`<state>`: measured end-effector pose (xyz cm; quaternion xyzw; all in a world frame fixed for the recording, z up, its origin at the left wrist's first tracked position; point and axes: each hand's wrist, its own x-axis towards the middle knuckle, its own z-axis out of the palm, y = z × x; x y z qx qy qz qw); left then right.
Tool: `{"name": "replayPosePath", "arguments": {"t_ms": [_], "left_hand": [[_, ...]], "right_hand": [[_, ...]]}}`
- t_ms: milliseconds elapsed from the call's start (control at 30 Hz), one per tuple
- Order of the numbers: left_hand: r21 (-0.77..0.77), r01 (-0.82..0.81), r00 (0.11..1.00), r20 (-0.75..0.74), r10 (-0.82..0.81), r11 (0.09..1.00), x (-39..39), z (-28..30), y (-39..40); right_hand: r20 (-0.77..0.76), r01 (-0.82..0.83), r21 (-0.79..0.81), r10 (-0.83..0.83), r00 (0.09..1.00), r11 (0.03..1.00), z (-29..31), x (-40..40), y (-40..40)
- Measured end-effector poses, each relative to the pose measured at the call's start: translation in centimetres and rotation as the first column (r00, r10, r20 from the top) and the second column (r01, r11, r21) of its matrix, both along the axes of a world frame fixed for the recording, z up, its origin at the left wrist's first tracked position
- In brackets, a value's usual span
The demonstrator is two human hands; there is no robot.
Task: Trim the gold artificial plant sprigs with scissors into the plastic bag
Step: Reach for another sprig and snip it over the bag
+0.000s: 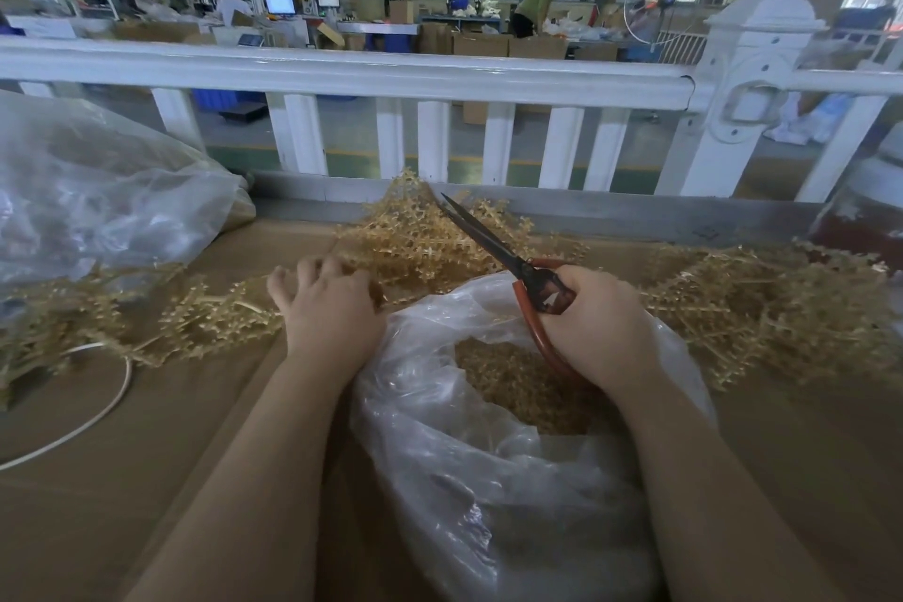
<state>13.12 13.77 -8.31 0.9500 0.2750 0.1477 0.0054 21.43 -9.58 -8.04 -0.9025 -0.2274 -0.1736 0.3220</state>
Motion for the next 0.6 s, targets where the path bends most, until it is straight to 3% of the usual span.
{"name": "replayPosePath", "arguments": {"t_ms": [333,400,433,500,567,600], "left_hand": [[-0.101,0.073,0.996,0.059,-0.067,0.992,0.4,-0.5,-0.5],[-0.207,0.101,0.987,0.146,-0.071,0.973,0.4,-0.6,-0.5],[-0.290,0.127,0.964,0.261,-0.049,0.948,0.3,-0.5,-0.5],[-0.511,0.265,0.829,0.554,0.077,0.818,-0.1,0.3,-0.4],[-0.685,0.486,0.676,0.688,0.262,0.543,-0.6,1.5,-0.3],[-0.718,0.593,0.640,0.695,0.327,0.365,-0.8,2.1,-0.2]], "right_hand": [[-0.025,-0.003,-0.034,0.002,1.000,0.999,0.1,-0.2,0.1],[-0.039,-0.006,-0.033,0.005,0.999,0.999,0.3,-0.3,0.1],[-0.048,-0.008,-0.031,0.007,0.999,0.999,0.4,-0.4,0.1],[-0.062,-0.005,-0.025,0.004,0.998,1.000,0.6,-0.5,0.1],[-0.077,0.003,0.004,-0.002,0.997,1.000,1.0,-0.8,0.2],[-0.087,0.004,0.029,-0.001,0.996,1.000,1.1,-0.8,0.2]]}}
